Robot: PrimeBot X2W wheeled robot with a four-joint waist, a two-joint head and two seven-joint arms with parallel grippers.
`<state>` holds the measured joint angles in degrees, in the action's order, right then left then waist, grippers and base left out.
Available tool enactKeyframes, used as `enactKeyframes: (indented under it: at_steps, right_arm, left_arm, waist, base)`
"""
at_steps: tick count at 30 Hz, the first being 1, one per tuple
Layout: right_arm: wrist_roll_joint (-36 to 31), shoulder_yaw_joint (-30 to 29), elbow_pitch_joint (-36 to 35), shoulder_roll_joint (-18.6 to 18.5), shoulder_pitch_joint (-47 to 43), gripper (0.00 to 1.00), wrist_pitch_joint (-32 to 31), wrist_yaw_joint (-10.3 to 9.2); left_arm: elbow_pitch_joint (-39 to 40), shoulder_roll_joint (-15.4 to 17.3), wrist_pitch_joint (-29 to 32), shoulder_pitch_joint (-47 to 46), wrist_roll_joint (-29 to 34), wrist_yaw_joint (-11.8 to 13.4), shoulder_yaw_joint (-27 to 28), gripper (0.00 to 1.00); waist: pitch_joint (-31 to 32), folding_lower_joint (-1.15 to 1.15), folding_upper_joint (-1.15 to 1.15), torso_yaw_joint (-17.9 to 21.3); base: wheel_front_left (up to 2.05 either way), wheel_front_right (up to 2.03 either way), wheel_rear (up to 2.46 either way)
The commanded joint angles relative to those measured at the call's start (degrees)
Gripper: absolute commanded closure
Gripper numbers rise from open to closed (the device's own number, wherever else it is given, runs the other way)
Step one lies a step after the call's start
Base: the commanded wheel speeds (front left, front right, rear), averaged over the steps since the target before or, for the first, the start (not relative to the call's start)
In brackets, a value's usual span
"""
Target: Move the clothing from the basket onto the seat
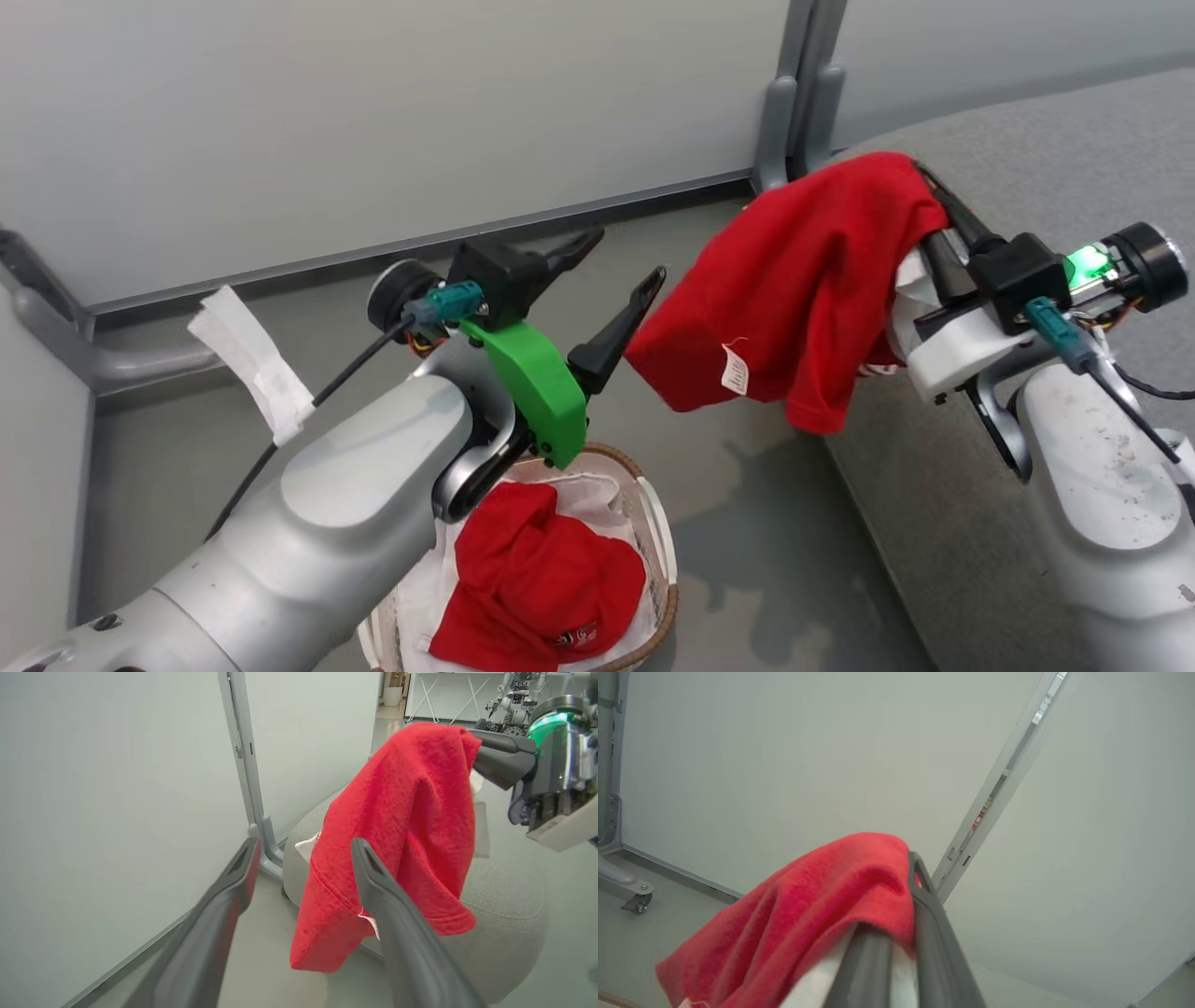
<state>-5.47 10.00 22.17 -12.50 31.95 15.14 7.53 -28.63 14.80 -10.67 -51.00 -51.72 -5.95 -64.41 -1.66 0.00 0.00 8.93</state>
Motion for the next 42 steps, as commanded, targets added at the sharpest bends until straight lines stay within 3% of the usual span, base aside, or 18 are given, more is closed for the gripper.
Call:
enactKeyframes:
  at_steps: [1, 13, 20, 26, 30, 37, 42]
  right_arm:
    - [0.2, -1.3, -0.7, -0.5, -0.9, 1.0, 0.0, -0.08]
    - [-0.3, -6.6, -3.7, 0.9, -3.8, 1.0, 0.0, -0.08]
    - [-0.6, -8.4, -4.3, 2.7, -5.1, 1.0, 0.0, -0.08]
    - [-0.5, -9.5, -3.1, 3.5, -3.1, 1.0, 0.0, -0.08]
    - [0.8, -8.3, -0.2, 2.0, 1.9, 1.0, 0.0, -0.08]
    - [5.9, -3.9, 6.6, -4.9, 17.6, 1.0, -0.5, -0.08]
    - [10.0, -4.5, 10.4, -10.6, 28.8, 1.0, -2.7, -0.09]
  left_arm:
    - [0.6, 0.3, -0.5, 1.2, 0.7, 0.5, -0.2, 0.0]
    - [5.3, 2.2, -1.3, 4.8, 2.5, 3.2, -2.1, 0.0]
    - [6.3, 2.8, -0.3, 4.5, 3.2, 3.8, -3.0, 0.0]
    - [7.0, 2.9, 0.1, 3.5, 3.9, 4.0, -3.5, 0.0]
    - [7.3, 3.3, 0.5, 3.0, 4.5, 4.3, -4.0, 0.0]
    - [8.8, 4.3, 0.4, 1.8, 5.4, 5.5, -3.8, 0.0]
    - [11.0, 5.4, 0.4, 0.3, 6.6, 6.8, -3.2, 0.0]
  waist:
    - [-1.1, 0.0, 0.0, 3.0]
    - [-5.5, 0.0, 0.0, 13.4]
    - [-7.7, 0.0, 0.0, 16.1]
    - [-9.8, 0.0, 0.0, 15.2]
    - [-12.2, 0.0, 0.0, 13.3]
    - [-17.4, 0.0, 0.0, 9.2]
    - [-21.6, 0.0, 0.0, 6.2]
  base:
    - [0.0, 0.0, 0.0]
    - [0.0, 0.0, 0.0]
    - [0.0, 0.0, 0.0]
    - [0.0, 0.0, 0.0]
    - [0.0, 0.0, 0.0]
    - [0.0, 0.0, 0.0]
    - [0.0, 0.0, 0.0]
